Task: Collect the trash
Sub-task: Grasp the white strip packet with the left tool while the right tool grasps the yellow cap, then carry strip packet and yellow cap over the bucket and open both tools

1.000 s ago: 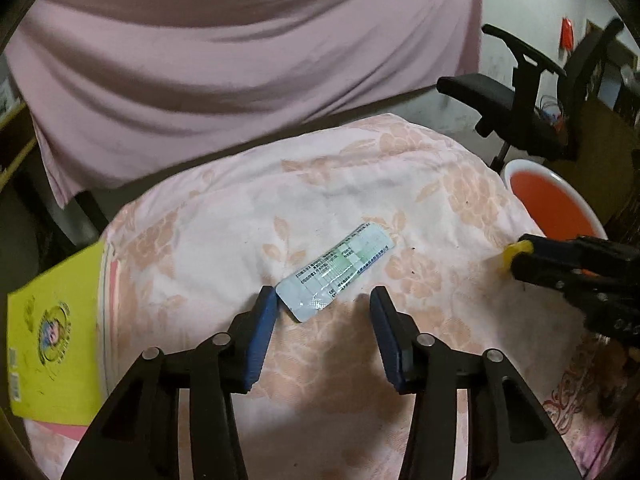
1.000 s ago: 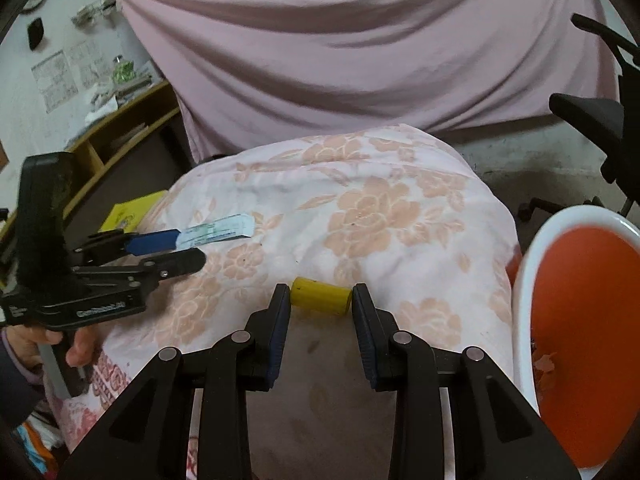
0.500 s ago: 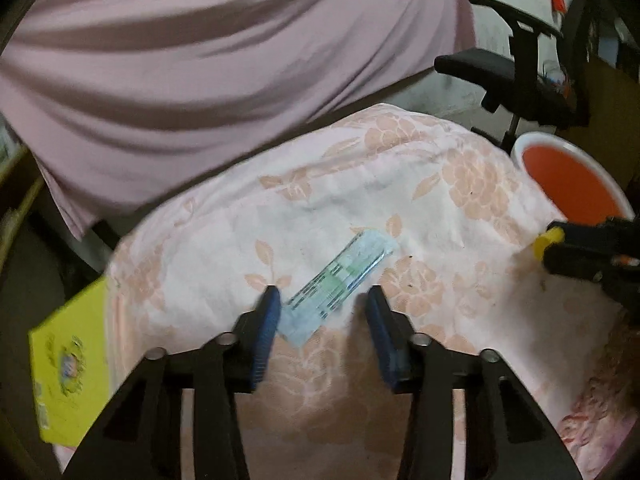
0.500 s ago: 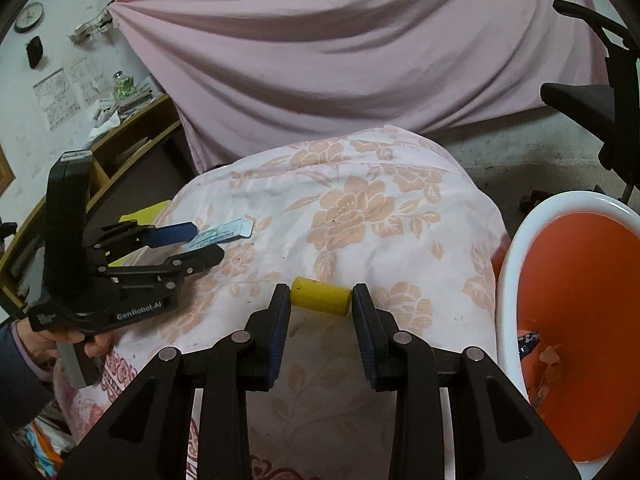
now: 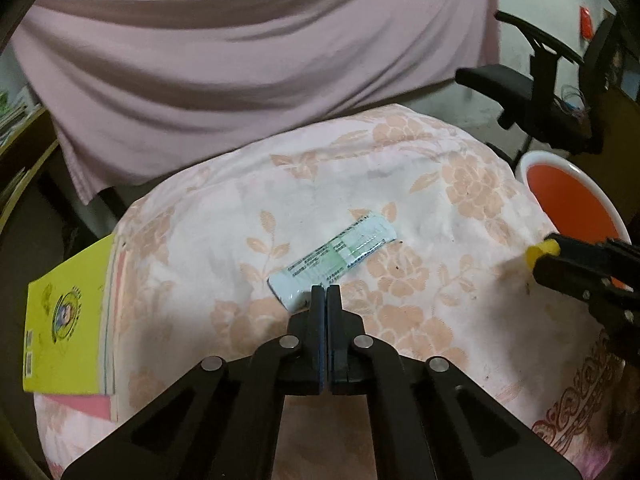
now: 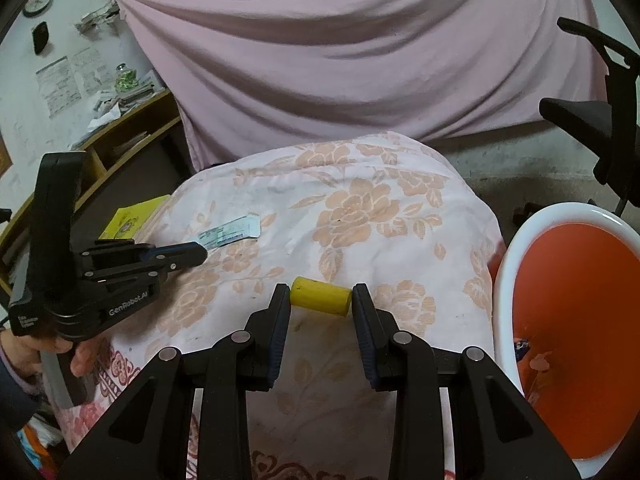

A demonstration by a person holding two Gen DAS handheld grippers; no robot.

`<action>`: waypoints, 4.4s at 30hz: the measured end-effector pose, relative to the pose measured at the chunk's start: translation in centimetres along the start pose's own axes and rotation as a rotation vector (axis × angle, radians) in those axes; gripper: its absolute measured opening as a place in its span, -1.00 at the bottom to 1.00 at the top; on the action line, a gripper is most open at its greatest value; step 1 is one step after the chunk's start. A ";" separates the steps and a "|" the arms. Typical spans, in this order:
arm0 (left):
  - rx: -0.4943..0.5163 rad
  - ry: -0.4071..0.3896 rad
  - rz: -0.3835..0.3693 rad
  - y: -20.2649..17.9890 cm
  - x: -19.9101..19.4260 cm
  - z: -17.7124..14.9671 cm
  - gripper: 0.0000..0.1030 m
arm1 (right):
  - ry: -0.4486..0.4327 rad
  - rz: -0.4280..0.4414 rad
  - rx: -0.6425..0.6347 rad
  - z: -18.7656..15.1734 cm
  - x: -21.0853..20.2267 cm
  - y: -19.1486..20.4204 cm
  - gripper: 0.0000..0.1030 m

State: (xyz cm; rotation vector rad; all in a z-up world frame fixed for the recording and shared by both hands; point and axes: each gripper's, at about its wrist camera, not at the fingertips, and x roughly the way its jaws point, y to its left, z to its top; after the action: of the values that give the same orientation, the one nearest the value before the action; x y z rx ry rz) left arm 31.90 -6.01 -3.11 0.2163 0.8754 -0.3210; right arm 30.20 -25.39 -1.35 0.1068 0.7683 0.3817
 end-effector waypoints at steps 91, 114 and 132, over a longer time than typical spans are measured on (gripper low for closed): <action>0.043 -0.644 -0.173 -18.9 -14.8 1.7 -0.56 | -0.800 -0.306 0.084 -4.9 -18.6 -7.1 -0.42; 0.067 -0.296 -0.304 -23.3 -6.4 6.4 -0.54 | -0.575 -0.294 0.299 -5.2 -15.9 -13.9 -0.41; 0.002 -0.250 -0.281 -21.8 -5.6 6.0 -0.30 | -0.550 -0.299 0.342 -5.2 -15.7 -14.8 -0.11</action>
State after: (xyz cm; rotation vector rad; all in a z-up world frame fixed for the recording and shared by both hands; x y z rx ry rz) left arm 24.95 -27.11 3.77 0.0523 0.6574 -0.5977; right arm 20.69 -45.16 1.78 0.3950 0.2888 -0.0726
